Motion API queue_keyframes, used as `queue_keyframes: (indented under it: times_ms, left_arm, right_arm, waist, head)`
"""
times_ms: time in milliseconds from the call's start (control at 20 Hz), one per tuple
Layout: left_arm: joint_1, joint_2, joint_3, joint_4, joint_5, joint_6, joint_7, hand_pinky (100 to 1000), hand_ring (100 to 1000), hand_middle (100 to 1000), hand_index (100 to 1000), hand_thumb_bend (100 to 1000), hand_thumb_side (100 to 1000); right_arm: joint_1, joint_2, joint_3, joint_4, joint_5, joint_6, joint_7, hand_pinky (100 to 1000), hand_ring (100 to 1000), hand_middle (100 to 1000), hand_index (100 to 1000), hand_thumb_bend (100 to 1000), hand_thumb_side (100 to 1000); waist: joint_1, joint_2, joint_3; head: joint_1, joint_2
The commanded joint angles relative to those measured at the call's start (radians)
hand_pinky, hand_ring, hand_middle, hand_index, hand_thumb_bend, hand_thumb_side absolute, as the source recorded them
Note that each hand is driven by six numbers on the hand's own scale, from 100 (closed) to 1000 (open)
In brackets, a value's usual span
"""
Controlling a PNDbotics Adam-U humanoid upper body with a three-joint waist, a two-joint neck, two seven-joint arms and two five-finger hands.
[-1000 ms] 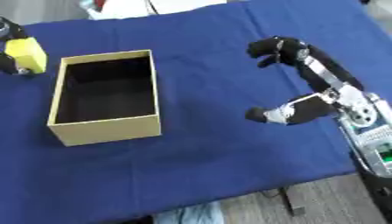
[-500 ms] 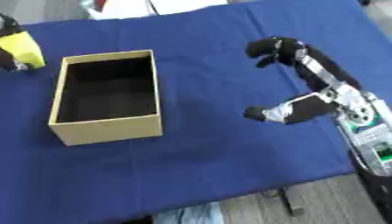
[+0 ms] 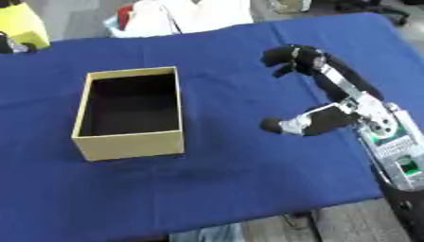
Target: Pick up objects on the table and place them in the box.
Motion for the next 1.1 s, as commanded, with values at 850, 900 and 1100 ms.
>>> queue_keyframes:
  times_ms: [850,900,1100]
  left_arm:
    - [0.025,-0.037,-0.249,-0.356,0.312,-0.083,-0.286,573,330,177,439,536,100]
    - [0.025,-0.044,-0.258,-0.348,0.32,-0.084,-0.303,579,352,202,458,547,100]
    - [0.017,-0.081,-0.282,-0.323,0.325,-0.095,-0.369,586,375,230,477,560,100]
  right_arm:
    - [-0.014,-0.002,-0.015,-0.001,-0.01,-0.004,0.003,740,831,784,885,649,355]
    - [-0.013,-0.002,-0.017,-0.001,-0.009,-0.003,0.0,745,836,787,887,649,354]
    - [-0.011,0.0,-0.023,-0.002,-0.006,0.001,-0.02,787,855,793,887,651,348]
  waist:
    - [-0.01,-0.024,-0.01]
    - [-0.01,-0.025,-0.011]
    - [-0.014,-0.026,-0.014]
  head:
    - [-0.004,0.005]
    - [-0.003,0.005]
    - [-0.002,0.005]
